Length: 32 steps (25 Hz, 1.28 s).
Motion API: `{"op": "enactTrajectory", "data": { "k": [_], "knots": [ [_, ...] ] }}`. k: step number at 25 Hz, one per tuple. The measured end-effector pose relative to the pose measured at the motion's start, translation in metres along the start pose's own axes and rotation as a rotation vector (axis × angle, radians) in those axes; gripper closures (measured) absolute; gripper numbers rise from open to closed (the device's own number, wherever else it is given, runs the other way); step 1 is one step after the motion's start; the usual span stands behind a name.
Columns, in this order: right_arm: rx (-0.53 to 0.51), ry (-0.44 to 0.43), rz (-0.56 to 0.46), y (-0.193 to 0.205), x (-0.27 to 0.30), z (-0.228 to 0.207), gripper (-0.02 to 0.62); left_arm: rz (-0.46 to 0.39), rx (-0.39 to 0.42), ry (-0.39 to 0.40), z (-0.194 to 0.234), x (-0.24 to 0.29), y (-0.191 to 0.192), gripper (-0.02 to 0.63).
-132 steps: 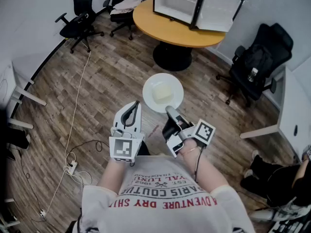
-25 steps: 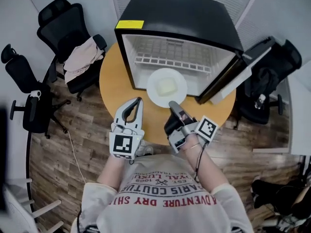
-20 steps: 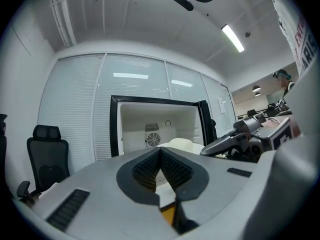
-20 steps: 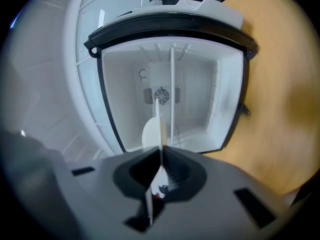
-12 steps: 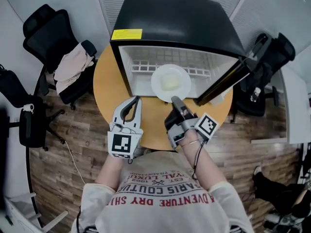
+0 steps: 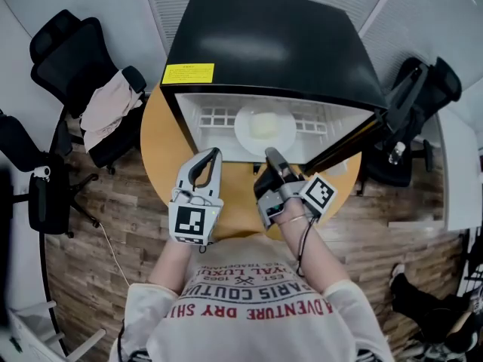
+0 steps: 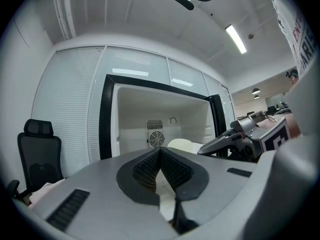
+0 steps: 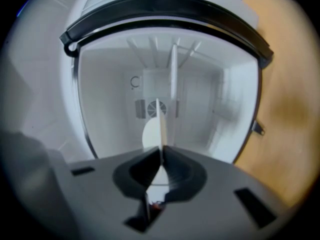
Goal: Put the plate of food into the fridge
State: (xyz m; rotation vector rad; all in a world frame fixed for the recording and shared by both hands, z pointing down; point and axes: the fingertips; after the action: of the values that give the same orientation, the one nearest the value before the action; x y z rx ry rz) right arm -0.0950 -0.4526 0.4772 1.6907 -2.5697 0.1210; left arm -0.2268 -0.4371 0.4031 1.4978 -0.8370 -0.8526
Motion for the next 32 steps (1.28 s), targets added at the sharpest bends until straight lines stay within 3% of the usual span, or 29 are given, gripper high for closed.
{"op": "enactTrajectory", "data": {
  "k": [16, 23, 29, 32],
  "knots": [
    [0.057, 0.025, -0.048, -0.017, 0.036, -0.009, 0.549, 0.041, -0.045, 0.008, 0.011, 0.031, 0.02, 0.572],
    [-0.014, 0.0, -0.048, -0.017, 0.047, -0.006, 0.548, 0.037, -0.045, 0.006, 0.014, 0.039, 0.02, 0.572],
    [-0.044, 0.031, -0.043, -0.019, 0.057, -0.017, 0.454, 0.042, -0.026, 0.008, 0.02, 0.042, 0.025, 0.572],
    [-0.061, 0.035, -0.04, -0.021, 0.061, -0.019, 0.419, 0.056, -0.053, -0.002, 0.021, 0.041, 0.028, 0.572]
  ]
}}
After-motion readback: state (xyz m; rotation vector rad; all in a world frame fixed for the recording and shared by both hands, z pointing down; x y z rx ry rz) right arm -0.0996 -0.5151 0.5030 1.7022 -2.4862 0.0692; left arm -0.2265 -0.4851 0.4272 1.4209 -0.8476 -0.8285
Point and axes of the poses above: the fingertips, and each gripper's own axes: x forward along the fingers, z to its left, y out of its underside, and after that the axes turned 5 degrees about -z, right-handed
